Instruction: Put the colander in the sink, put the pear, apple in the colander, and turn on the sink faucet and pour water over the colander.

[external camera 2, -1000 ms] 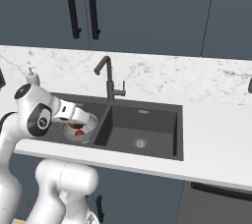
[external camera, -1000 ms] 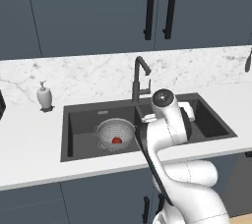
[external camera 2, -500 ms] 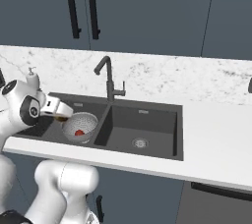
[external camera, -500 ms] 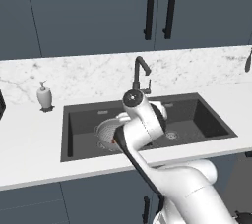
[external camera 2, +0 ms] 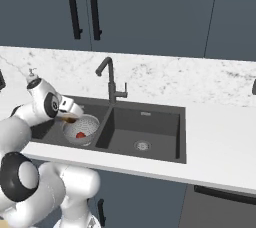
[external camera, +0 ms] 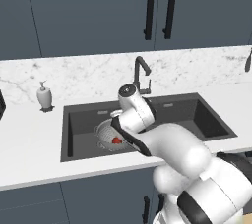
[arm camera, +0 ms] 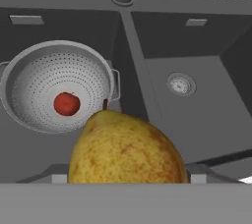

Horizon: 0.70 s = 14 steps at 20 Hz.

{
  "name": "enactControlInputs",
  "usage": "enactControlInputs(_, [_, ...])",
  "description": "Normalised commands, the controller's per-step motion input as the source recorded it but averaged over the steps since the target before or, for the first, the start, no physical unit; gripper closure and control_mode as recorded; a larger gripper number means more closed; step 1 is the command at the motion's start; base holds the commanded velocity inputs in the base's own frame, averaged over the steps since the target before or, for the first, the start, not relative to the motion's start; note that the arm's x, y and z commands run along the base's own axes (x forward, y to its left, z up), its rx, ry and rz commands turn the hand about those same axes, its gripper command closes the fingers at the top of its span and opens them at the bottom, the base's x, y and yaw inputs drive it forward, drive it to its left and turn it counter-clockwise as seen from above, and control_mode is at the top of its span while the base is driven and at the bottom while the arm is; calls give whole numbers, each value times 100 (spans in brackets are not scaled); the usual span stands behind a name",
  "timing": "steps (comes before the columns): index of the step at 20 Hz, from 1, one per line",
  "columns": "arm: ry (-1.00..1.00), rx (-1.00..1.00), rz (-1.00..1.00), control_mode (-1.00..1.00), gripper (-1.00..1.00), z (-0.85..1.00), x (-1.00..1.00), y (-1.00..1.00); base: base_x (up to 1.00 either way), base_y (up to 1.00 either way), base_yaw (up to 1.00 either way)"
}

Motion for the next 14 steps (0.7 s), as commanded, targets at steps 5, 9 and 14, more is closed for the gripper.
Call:
enactControlInputs(5, [6,8,0,-100,100,-46,54,15,0,0,0])
enactControlInputs(9, [0,0,0,-100,100,-43,50,33,0,0,0])
enactControlInputs(14, [-9,0,-1,-100,100,-48,20,16,0,0,0])
